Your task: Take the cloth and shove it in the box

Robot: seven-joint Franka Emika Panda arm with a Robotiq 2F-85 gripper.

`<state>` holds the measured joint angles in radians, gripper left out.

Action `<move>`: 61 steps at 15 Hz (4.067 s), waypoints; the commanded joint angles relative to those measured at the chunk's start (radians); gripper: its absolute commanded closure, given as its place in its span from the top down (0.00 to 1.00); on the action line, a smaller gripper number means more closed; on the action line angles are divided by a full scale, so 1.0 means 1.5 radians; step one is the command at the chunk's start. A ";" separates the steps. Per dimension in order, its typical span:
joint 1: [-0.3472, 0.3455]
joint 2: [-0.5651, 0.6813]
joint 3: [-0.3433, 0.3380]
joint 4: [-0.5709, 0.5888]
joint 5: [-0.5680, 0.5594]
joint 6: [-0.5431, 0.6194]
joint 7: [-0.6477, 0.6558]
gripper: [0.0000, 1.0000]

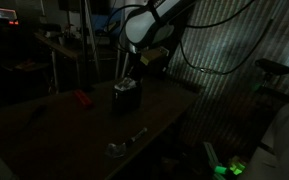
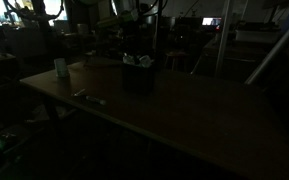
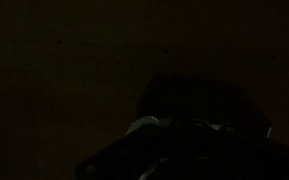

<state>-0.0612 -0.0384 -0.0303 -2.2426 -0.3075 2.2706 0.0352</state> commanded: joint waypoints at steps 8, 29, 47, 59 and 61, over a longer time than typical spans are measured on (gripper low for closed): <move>0.022 0.077 0.003 0.082 -0.030 0.013 0.031 0.00; 0.017 0.188 -0.001 0.110 0.084 -0.020 -0.037 0.00; 0.048 0.053 0.023 0.129 0.044 -0.110 -0.018 0.00; 0.054 0.131 0.035 0.149 0.114 -0.048 -0.024 0.00; 0.051 0.144 0.032 0.145 0.118 -0.038 -0.026 0.00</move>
<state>0.0218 0.1450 0.0236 -2.0476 -0.1638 2.1912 0.0104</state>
